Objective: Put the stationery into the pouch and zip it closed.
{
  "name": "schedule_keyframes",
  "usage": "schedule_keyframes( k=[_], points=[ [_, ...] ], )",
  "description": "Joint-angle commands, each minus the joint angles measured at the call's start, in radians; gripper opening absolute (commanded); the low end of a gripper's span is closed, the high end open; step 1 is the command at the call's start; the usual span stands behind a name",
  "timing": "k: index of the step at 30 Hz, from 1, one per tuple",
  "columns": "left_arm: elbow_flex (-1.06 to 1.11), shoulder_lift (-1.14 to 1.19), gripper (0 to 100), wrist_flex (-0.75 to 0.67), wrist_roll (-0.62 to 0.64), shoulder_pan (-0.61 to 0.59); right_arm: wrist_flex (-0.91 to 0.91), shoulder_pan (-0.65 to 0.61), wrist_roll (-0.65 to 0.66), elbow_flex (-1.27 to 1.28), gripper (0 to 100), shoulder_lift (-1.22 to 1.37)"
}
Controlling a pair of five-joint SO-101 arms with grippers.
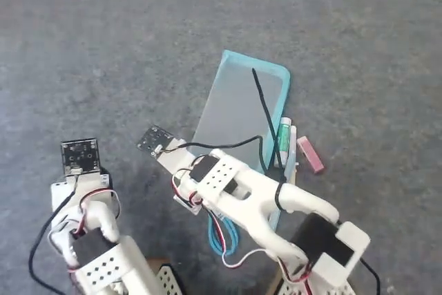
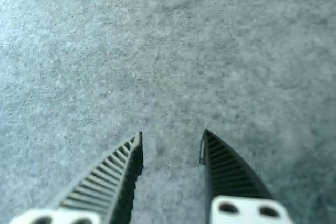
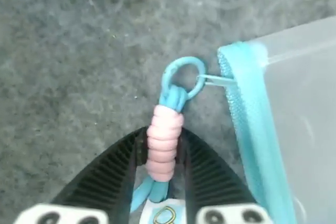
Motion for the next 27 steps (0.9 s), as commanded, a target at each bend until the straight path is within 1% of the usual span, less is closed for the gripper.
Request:
schedule_keyframes(
  k=[1, 4, 6, 8, 10, 12, 16, 19, 23, 27],
  points=[
    [-0.007, 0.006, 18, 0.003, -0.008, 0.005, -0.001, 0.024, 0.066, -0.026, 1.4, -0.016],
    [-0.007, 0.006, 18, -0.018, -0.014, 0.009, 0.050, 0.093, 0.081, -0.038, 0.7, -0.064],
    [-0.008, 0.006, 18, -0.049, -0.066, 0.040, 0.099, 0.162, 0.075, -0.051, 0.7, -0.122],
    [-0.012, 0.008, 18, -0.052, -0.110, 0.107, 0.148, 0.223, 0.083, -0.060, 0.7, -0.194],
    [-0.030, 0.012, 18, -0.038, -0.107, 0.192, 0.193, 0.271, 0.104, -0.060, 0.7, -0.280],
    [-0.084, 0.012, 18, 0.015, -0.086, 0.270, 0.248, 0.305, 0.161, -0.060, 0.7, -0.381],
    [-0.240, 0.015, 18, 0.120, 0.032, 0.456, 0.358, 0.349, 0.224, -0.060, 0.7, -0.587],
    [-0.288, 0.015, 18, 0.115, 0.063, 0.588, 0.420, 0.378, 0.230, -0.060, 0.7, -0.719],
    [-0.311, 0.015, 18, 0.092, 0.068, 0.697, 0.453, 0.404, 0.224, -0.054, 0.7, -0.840],
    [-0.360, 0.035, 25, 0.081, 0.135, 0.807, 0.443, 0.410, 0.221, -0.035, 0.7, -0.872]
  ],
)
